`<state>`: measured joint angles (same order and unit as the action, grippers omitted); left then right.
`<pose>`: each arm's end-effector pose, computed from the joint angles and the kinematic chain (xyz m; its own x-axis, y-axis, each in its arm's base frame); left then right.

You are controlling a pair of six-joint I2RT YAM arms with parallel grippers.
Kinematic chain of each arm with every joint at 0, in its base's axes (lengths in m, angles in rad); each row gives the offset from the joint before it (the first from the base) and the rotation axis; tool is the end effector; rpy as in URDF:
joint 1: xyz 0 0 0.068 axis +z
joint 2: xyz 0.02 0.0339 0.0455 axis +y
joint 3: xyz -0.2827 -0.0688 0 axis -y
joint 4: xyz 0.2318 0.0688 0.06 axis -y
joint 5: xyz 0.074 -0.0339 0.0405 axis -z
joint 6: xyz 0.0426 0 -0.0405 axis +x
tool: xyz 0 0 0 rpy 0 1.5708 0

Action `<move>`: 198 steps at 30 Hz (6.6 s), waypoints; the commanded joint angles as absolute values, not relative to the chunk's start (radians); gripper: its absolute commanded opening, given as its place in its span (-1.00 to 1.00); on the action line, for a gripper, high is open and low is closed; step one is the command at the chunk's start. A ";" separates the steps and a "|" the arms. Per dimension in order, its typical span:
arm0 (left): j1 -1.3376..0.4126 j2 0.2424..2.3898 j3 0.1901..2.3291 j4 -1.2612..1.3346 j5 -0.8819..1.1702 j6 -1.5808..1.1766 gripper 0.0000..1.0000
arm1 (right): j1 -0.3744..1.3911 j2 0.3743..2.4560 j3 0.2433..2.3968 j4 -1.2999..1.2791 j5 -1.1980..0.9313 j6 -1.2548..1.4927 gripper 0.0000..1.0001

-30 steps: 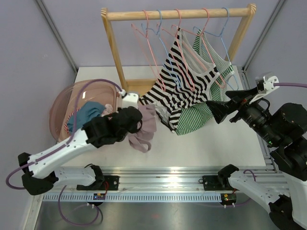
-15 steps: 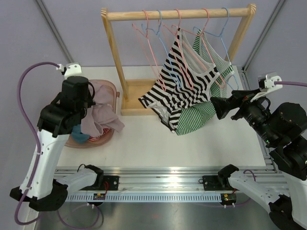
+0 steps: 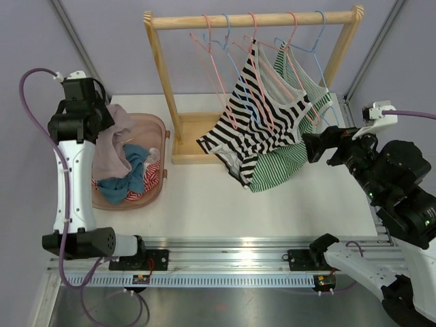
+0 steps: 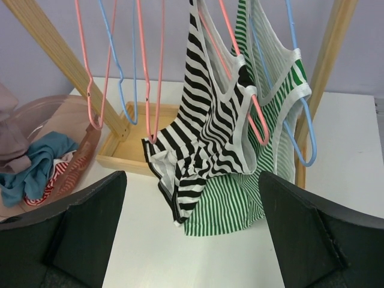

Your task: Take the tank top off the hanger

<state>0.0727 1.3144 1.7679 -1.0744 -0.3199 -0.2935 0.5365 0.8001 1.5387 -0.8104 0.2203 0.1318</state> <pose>0.2219 0.0296 0.4759 -0.4617 -0.3090 -0.8315 -0.4781 0.8763 -0.0602 0.0644 0.0274 0.5085 -0.1021 0.0885 -0.9908 -0.3006 0.9467 0.1155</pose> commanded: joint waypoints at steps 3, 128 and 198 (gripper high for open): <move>0.086 1.402 1.810 -1.045 -0.190 -0.270 0.56 | 0.534 0.905 1.569 -0.834 0.322 0.127 0.99; -1.193 1.494 1.882 -0.344 -0.462 0.054 -0.76 | 0.443 0.759 1.991 -1.292 -0.362 0.152 -1.00; -1.147 0.827 0.923 -0.661 -0.531 -0.488 -0.55 | 0.646 0.781 1.439 -0.729 0.242 0.204 -1.00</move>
<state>-1.1488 0.8387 0.8879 -0.6083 -0.4534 -0.4507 0.6415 0.7605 1.4094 -0.3893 0.0925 0.2153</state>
